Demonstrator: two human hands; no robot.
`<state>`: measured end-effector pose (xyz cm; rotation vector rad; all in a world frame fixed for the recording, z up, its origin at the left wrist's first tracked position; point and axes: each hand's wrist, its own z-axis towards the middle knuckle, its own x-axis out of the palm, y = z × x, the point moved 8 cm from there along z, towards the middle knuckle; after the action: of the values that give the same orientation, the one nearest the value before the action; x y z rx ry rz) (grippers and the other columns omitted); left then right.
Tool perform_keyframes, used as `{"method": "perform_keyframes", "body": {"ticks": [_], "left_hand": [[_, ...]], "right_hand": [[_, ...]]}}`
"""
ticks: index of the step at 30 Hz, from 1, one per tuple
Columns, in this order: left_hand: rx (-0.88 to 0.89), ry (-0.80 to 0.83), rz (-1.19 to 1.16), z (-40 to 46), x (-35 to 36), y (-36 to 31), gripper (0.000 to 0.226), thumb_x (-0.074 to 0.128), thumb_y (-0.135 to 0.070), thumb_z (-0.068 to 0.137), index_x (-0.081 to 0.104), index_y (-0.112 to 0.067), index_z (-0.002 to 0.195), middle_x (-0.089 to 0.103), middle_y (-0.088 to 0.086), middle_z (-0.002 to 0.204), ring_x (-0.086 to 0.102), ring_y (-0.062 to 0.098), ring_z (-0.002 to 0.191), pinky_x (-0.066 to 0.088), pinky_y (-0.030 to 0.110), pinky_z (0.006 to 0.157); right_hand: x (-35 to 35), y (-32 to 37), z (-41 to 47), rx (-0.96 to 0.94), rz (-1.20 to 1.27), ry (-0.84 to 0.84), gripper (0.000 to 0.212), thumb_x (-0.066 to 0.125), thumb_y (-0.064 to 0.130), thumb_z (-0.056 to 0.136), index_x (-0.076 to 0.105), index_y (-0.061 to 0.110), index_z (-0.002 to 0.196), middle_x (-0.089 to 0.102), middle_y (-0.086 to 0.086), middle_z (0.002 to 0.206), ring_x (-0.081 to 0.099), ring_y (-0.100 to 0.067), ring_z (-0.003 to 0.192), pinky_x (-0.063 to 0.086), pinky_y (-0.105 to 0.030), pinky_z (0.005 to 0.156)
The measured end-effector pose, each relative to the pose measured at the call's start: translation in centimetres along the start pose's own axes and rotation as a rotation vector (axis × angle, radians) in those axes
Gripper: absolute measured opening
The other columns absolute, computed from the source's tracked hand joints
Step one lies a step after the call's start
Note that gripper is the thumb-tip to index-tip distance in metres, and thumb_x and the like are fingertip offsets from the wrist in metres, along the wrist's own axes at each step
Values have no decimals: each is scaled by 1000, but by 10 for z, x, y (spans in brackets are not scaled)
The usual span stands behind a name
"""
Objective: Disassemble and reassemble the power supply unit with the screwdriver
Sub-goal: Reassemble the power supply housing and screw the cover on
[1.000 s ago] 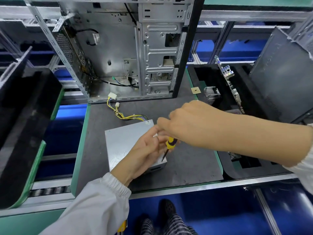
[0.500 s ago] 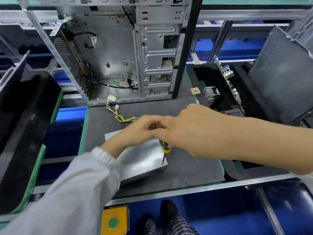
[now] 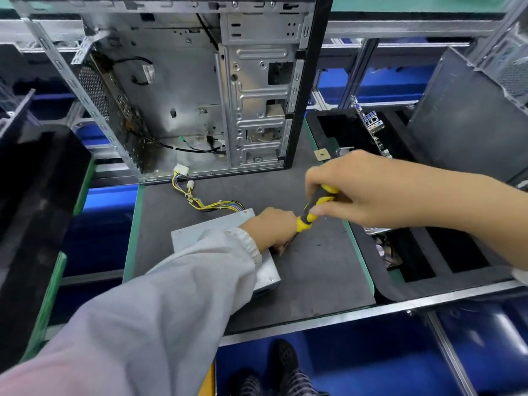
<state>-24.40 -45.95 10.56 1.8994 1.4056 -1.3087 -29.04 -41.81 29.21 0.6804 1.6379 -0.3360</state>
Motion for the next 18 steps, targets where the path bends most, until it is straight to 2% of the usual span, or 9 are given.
{"method": "perform_keyframes", "body": {"ticks": [2,5,7,9,11,13,14,15,18], "left_hand": [[32,-155,-140,-18,-26,12,5,68,-14,87,64,-10,86,66,7,90,63,27,89,47,33,72],[64,-455,-575,-85,-57,55,7,72,-12,86,68,-14,80,65,-7,74,57,2,67,44,17,68],[-41,-613,-809,-136,-46,89,7,72,-11,87,70,-12,80,64,-10,69,54,0,63,43,13,63],[-169,-742,-1184,-177,-17,114,2,71,-8,87,71,-9,85,62,-6,67,53,6,60,43,16,56],[-312,-783,-1691,-200,21,124,6,69,-9,83,70,-6,89,59,-4,65,49,5,52,39,13,48],[-392,-703,-2130,-205,56,113,17,67,-13,75,67,-4,89,54,-4,62,44,1,41,33,10,37],[-414,-657,-2284,-205,67,103,19,66,-14,72,66,-3,88,51,-3,61,41,1,37,30,10,33],[-433,-626,-2385,-205,76,95,19,66,-14,72,65,-3,87,48,-3,62,38,1,35,28,10,30],[-474,-577,-2561,-207,92,79,10,63,-11,82,67,-2,84,39,-3,59,31,2,33,20,11,26]], "right_hand": [[-6,-10,-5,77,143,-52,15,59,38,85,53,24,86,47,7,57,47,-4,59,35,-21,53],[12,-18,-1,193,394,-53,10,61,27,84,54,20,84,62,3,57,57,-1,51,38,-18,52],[32,-22,6,298,708,-57,9,60,16,89,54,9,89,68,-6,65,62,-10,50,45,-21,52],[57,-21,14,415,1096,-109,11,56,11,93,57,2,99,69,-12,77,61,-18,53,46,-22,49],[86,1,26,441,1474,-66,20,54,13,93,62,3,108,66,-10,86,61,-15,65,46,-23,58],[113,42,41,370,1774,29,29,55,9,88,62,4,116,58,-4,85,56,-12,72,45,-23,65],[122,59,49,325,1775,25,29,56,8,89,61,7,118,53,1,80,52,-10,70,43,-20,64],[126,71,56,275,1643,-53,26,58,10,90,63,11,115,48,7,73,46,-7,66,40,-16,61],[110,93,67,128,1161,-454,9,70,13,84,73,15,92,49,18,54,43,-1,54,33,-10,53]]}}
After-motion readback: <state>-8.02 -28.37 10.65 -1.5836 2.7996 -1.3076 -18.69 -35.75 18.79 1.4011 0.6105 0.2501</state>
